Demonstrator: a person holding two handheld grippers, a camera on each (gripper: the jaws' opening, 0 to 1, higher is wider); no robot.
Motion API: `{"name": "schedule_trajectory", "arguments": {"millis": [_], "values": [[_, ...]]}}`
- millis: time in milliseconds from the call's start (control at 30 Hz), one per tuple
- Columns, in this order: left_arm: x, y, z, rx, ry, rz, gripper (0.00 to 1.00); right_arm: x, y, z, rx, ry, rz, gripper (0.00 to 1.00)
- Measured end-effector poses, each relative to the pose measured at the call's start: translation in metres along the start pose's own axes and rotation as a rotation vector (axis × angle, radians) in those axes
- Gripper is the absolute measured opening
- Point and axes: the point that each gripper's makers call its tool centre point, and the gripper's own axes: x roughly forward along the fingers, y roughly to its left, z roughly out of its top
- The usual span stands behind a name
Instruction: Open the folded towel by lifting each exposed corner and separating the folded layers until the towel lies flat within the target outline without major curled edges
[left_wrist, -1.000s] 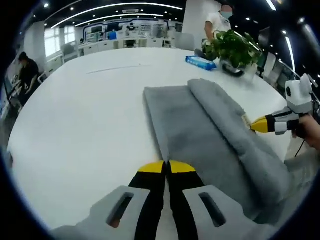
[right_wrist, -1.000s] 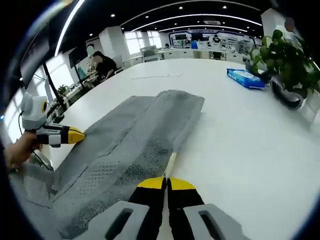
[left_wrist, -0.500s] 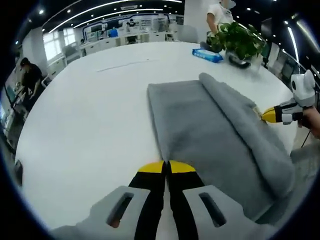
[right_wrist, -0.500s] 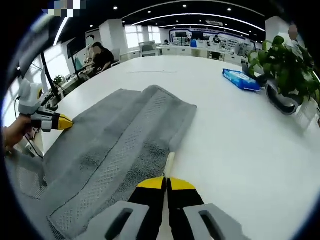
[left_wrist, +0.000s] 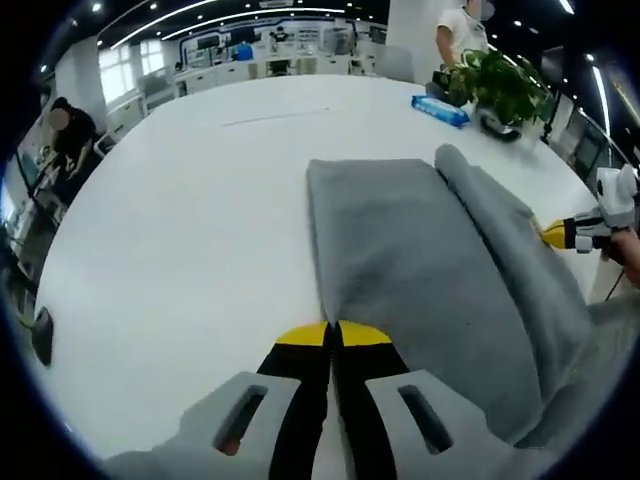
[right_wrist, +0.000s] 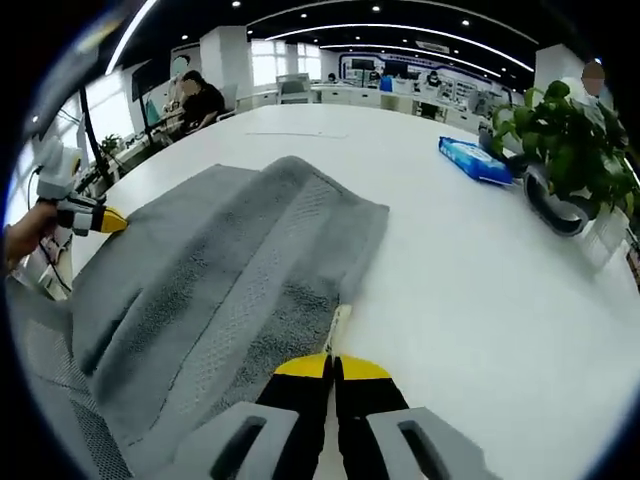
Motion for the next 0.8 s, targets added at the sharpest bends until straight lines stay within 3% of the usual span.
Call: {"name": "schedule_trajectory", "arguments": {"millis": [200,333,500,800], "values": [[-0.004,0.020,-0.008,0.049,0.013,0.046,0.01,-0.001,-0.005,-0.002,-0.026,0.010,-0.021,0.00],[-0.005,0.028,-0.009,0.051,0.012,0.042,0.01,0.000,-0.006,-0.003,-0.038,0.014,-0.017,0.00],[-0.009,0.038,-0.008,0.156,0.022,0.082,0.01,-0.001,-0.007,-0.003,-0.065,0.026,-0.023,0.00],[-0.012,0.062,-0.017,0.167,0.047,0.119,0.01,0.000,-0.009,-0.003,-0.081,0.037,-0.024,0.00]]}}
